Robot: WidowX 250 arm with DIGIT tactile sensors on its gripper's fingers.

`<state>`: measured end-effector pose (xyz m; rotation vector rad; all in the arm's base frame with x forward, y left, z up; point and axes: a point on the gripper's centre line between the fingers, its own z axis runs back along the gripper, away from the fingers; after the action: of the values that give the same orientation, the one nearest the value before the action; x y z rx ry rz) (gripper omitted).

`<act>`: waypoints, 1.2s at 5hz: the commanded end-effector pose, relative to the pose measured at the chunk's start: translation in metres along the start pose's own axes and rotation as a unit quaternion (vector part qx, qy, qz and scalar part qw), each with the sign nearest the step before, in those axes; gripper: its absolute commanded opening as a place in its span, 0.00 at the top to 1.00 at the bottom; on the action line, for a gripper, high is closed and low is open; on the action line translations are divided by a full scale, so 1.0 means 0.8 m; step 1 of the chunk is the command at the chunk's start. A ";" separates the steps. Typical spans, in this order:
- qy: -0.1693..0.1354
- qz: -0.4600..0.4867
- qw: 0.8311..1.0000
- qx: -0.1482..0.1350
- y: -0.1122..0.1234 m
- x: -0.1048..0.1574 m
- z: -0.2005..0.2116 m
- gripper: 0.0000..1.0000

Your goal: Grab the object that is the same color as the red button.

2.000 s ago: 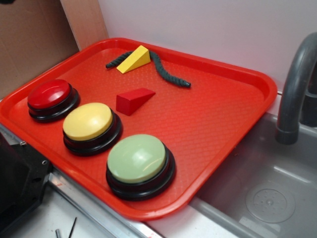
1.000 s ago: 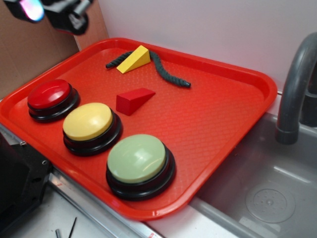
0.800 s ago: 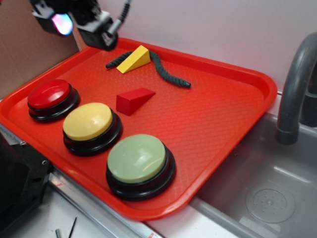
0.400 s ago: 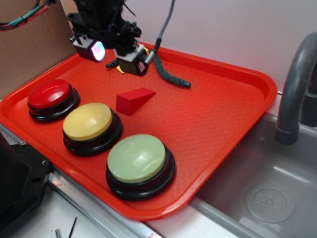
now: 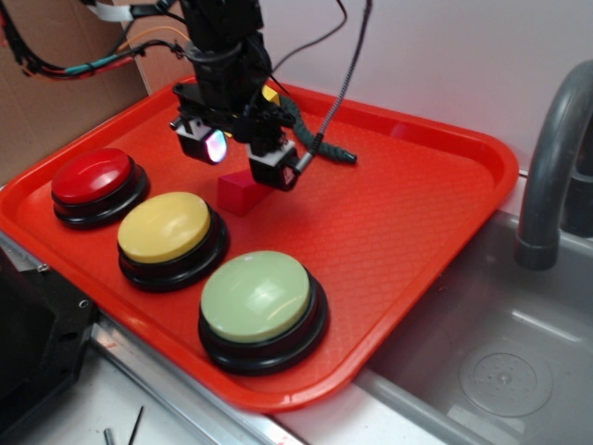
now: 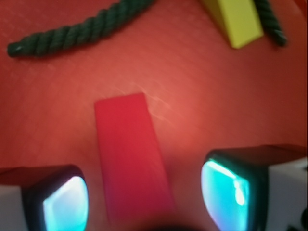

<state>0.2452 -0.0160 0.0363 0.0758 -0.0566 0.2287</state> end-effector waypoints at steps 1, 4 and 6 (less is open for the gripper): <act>0.015 -0.029 0.999 -0.021 -0.014 0.005 -0.026 0.00; 0.029 -0.011 0.999 -0.028 -0.013 0.006 -0.031 1.00; 0.030 0.040 0.999 0.017 -0.028 0.044 0.063 1.00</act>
<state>0.2763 -0.0331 0.0676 0.1210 0.0773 0.3084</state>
